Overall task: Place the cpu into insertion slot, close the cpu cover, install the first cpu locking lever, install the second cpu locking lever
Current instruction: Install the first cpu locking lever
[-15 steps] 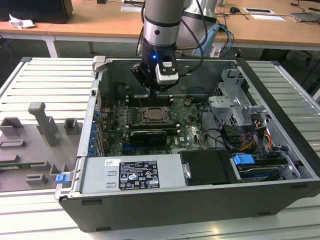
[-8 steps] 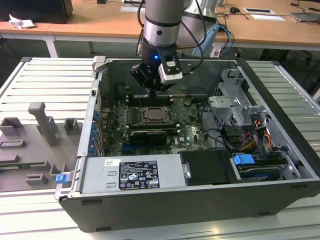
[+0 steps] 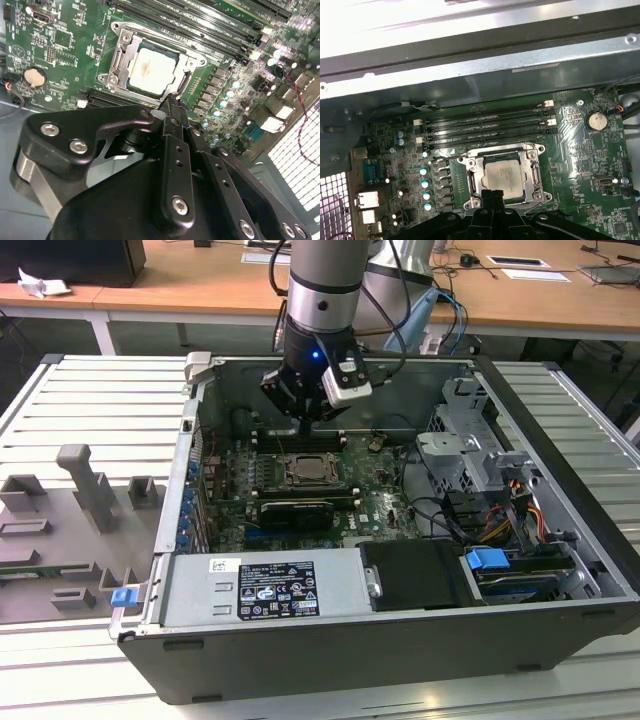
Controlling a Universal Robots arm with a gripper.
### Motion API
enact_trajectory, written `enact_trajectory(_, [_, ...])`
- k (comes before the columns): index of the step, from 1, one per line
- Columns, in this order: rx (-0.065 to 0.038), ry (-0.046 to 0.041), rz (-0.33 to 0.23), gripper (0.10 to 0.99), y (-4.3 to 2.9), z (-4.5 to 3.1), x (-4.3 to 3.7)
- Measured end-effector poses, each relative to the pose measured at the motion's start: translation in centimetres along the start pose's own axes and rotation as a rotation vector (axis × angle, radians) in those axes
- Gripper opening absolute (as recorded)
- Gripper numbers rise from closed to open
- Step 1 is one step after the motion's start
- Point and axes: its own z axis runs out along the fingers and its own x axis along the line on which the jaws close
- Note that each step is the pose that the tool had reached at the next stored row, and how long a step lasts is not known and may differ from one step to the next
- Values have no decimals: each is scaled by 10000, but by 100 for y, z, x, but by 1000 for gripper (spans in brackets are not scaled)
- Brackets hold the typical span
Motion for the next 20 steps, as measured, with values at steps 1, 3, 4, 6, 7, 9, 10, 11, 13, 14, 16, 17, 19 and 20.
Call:
enact_trajectory(1, [9, 7, -149, 106, 0, 0, 0])
enact_trajectory(3, [25, 18, -401, 106, 0, 0, 0])
enact_trajectory(4, [35, 25, -565, 106, 0, 0, 0])
enact_trajectory(6, [50, 35, -808, 106, 0, 0, 0])
enact_trajectory(7, [56, 39, -899, 106, 0, 0, 0])
enact_trajectory(9, [74, 52, -1198, 106, 0, 0, 0])
enact_trajectory(10, [79, 56, -1277, 106, 0, 0, 0])
enact_trajectory(11, [86, 61, -1410, 106, 0, 0, 0])
enact_trajectory(13, [100, 71, -1632, 106, 0, 0, 0])
enact_trajectory(14, [104, 74, -1696, 106, 0, 0, 0])
enact_trajectory(16, [116, 82, -1890, 106, 0, 0, 0])
enact_trajectory(17, [124, 87, -2010, 106, 0, 0, 0])
enact_trajectory(19, [134, 94, -2180, 106, 0, 0, 0])
enact_trajectory(20, [138, 98, -2255, 106, 0, 0, 0])
